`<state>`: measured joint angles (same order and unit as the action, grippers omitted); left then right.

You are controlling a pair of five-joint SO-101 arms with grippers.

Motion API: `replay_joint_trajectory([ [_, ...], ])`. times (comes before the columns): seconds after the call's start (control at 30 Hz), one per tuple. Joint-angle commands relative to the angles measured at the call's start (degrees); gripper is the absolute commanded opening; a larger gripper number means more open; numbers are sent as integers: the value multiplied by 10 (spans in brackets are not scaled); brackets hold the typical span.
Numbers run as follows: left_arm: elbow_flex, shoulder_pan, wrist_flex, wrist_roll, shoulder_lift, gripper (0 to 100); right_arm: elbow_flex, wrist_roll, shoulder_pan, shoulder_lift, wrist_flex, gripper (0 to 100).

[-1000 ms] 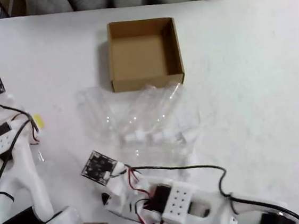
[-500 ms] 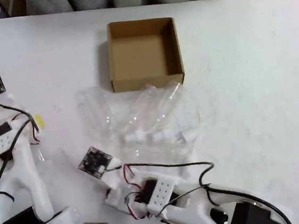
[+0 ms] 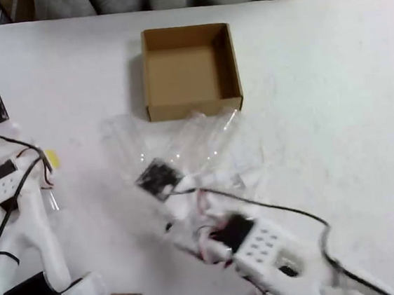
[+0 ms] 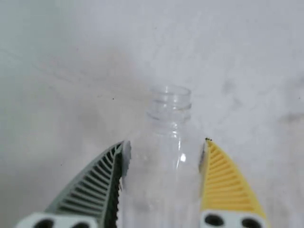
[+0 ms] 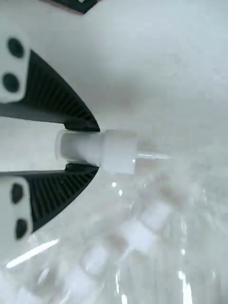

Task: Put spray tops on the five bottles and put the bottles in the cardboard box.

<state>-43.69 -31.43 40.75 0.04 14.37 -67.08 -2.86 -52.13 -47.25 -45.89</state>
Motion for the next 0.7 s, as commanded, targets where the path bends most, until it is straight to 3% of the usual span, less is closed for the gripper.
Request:
replay_joint_trajectory([
  [0.0, 18, 12, -11, 3, 3, 22, 19, -99, 111, -196, -118, 16],
  [0.2, 9, 12, -12, 2, 7, 22, 109, -146, 304, -266, -262, 16],
  [0.43, 7, 12, -12, 2, 7, 22, 145, -222, 545, -166, -273, 16],
  [0.67, 8, 12, -14, 2, 4, 22, 186, -425, 759, -57, -272, 16],
])
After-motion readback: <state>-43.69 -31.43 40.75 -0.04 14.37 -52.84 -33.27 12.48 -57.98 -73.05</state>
